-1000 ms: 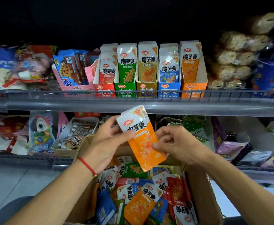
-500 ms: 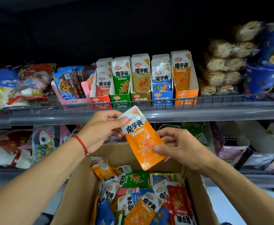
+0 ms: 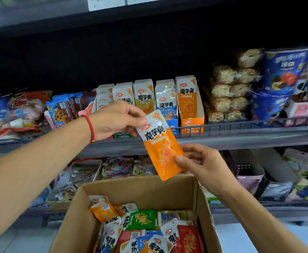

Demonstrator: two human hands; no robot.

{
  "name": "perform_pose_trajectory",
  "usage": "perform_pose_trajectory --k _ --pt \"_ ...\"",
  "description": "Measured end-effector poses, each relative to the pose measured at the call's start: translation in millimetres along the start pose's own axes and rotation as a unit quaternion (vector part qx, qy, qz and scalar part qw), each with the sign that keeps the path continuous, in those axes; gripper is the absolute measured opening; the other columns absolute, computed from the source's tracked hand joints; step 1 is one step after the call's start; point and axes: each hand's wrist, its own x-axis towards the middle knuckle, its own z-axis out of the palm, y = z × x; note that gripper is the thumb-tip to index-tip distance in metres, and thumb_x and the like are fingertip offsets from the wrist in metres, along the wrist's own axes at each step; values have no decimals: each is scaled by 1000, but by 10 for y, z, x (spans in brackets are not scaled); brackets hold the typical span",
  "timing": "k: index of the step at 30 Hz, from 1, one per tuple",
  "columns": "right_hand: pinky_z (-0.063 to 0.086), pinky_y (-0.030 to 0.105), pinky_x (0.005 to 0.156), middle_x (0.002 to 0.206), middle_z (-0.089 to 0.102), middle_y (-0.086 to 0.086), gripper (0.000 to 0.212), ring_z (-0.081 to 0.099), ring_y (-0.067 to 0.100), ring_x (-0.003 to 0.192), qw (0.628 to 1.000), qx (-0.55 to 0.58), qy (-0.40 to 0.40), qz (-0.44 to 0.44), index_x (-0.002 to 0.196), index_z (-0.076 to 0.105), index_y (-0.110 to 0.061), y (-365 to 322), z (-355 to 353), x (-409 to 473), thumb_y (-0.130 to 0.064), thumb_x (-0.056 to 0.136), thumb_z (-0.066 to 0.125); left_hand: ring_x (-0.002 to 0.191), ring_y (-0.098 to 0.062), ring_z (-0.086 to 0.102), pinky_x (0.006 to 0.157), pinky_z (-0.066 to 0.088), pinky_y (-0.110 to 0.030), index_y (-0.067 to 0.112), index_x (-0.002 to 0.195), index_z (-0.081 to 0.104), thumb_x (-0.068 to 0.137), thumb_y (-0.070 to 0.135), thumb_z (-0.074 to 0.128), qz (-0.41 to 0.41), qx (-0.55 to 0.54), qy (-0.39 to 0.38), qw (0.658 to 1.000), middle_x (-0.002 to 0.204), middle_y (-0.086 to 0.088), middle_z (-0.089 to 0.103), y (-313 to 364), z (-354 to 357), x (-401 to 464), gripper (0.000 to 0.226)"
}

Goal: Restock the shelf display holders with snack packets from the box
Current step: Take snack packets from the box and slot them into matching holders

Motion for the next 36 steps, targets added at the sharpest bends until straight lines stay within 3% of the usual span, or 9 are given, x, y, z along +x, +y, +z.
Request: perform_pose_trajectory --k 6,10,14,18,22,26,31,36 --pt "60 35 77 99 75 -10 15 73 10 89 975 -12 218 -36 111 67 -30 -51 -190 57 -26 97 68 77 -12 70 70 60 -27 15 92 77 95 11 68 102 94 65 988 89 -5 77 738 -42 457 10" --pt "61 35 69 94 75 -4 11 74 12 77 961 22 274 -18 108 66 -25 -106 -282 83 -19 99 66 82 -18 68 67 60 -28 17 89 73 97 12 66 130 135 104 977 88 -7 73 1074 -38 928 12" --pt "59 36 65 86 76 -4 13 74 15 71 954 56 293 4 106 67 -23 -110 -339 136 -13 97 67 89 -18 66 62 58 -24 16 97 71 100 16 61 127 199 134 962 102 -9 72 1209 -6 1396 10" --pt "57 33 62 85 76 -3 13 73 15 67 953 69 295 16 102 68 -23 -110 -357 198 -11 97 67 89 -17 65 62 57 -25 23 89 69 101 20 59 107 228 139 958 105 -6 71 1216 75 1737 16" --pt "56 26 56 83 75 -6 13 72 16 65 954 77 288 23 102 68 -21 -104 -365 263 -9 97 66 94 -19 68 73 61 -31 19 103 71 100 21 59 115 278 154 941 106 -4 71 1222 181 1904 12" --pt "56 29 58 83 75 -9 18 73 16 63 957 67 281 29 100 67 -22 -107 -374 295 -5 98 63 100 -18 66 83 49 -26 14 106 75 98 20 62 147 355 173 907 107 -4 73 1114 312 1959 17" --pt "55 31 60 83 75 -7 22 72 15 62 959 63 274 32 98 67 -23 -121 -371 304 -1 97 60 94 -19 61 75 41 -29 15 105 74 101 22 56 187 375 220 881 100 -3 68 812 517 1996 20" --pt "54 32 60 83 75 -7 25 72 15 62 962 54 266 32 98 67 -23 -140 -361 289 0 97 58 115 -28 51 80 35 -33 14 121 65 101 29 56 198 431 235 849 114 -10 62 509 600 2057 27"
